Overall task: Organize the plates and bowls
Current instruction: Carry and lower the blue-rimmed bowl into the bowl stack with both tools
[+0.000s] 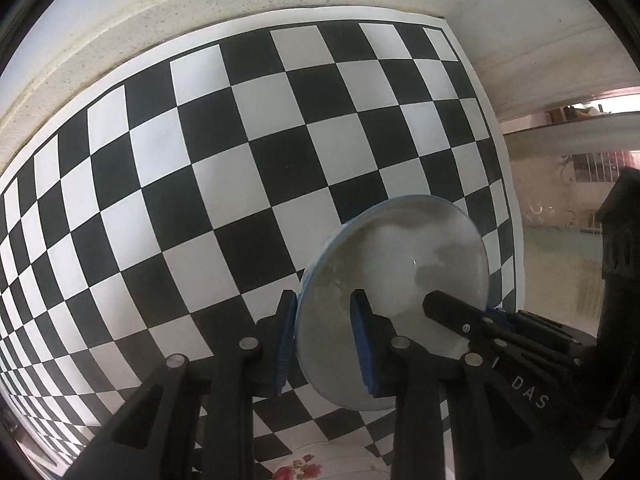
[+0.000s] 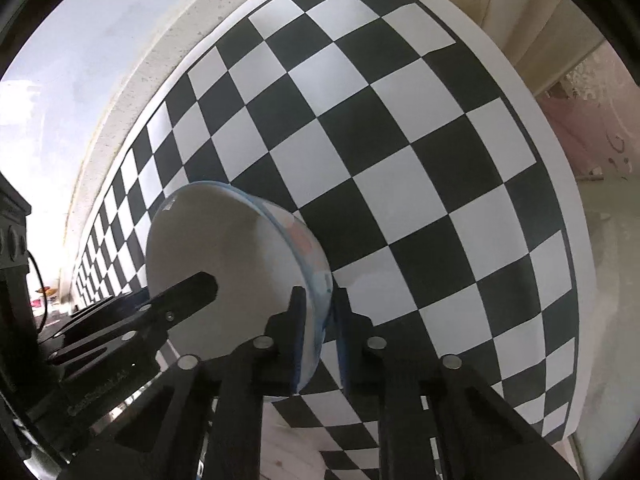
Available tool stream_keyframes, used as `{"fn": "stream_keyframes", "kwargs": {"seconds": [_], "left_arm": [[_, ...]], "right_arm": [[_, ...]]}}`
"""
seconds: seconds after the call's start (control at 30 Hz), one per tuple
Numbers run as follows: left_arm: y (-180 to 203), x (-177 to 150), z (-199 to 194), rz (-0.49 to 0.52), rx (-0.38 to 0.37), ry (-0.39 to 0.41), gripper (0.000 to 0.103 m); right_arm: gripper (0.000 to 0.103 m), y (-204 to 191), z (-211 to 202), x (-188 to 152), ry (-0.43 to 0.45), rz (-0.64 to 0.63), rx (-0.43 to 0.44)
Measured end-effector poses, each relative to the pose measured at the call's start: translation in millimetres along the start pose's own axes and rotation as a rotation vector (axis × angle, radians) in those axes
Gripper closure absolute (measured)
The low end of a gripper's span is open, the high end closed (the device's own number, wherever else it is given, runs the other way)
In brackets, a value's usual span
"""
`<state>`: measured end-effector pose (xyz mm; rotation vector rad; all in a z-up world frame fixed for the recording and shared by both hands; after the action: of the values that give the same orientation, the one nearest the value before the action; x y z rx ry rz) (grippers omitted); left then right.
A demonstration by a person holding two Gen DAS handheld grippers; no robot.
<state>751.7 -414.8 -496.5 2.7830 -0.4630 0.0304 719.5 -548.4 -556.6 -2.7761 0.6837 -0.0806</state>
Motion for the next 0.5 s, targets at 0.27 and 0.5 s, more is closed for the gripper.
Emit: {"fn": "stream_keyframes", "kwargs": {"seconds": [0.27,0.5], "left_arm": [[5,-2,-15,0.014,0.006,0.029,0.078],[8,-8,-50,0.020,-0.018,0.065,0.078]], "right_arm": [[0.092,-12,-8,-6,0.000,-0.036,0.004],[0.091,-28,-38,-14,0.037,-0.072,0.019]]}}
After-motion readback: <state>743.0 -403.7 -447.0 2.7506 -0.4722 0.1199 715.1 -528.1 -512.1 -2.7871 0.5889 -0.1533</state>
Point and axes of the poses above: each gripper's, at about its wrist camera, not at the fingertips, and z roughly the way its jaws point, y to its right, x to its top, the point moved 10 cm from there along z, roughly the way its jaws point, and after that the axes turned 12 degrees about y, right-handed, at the moved point
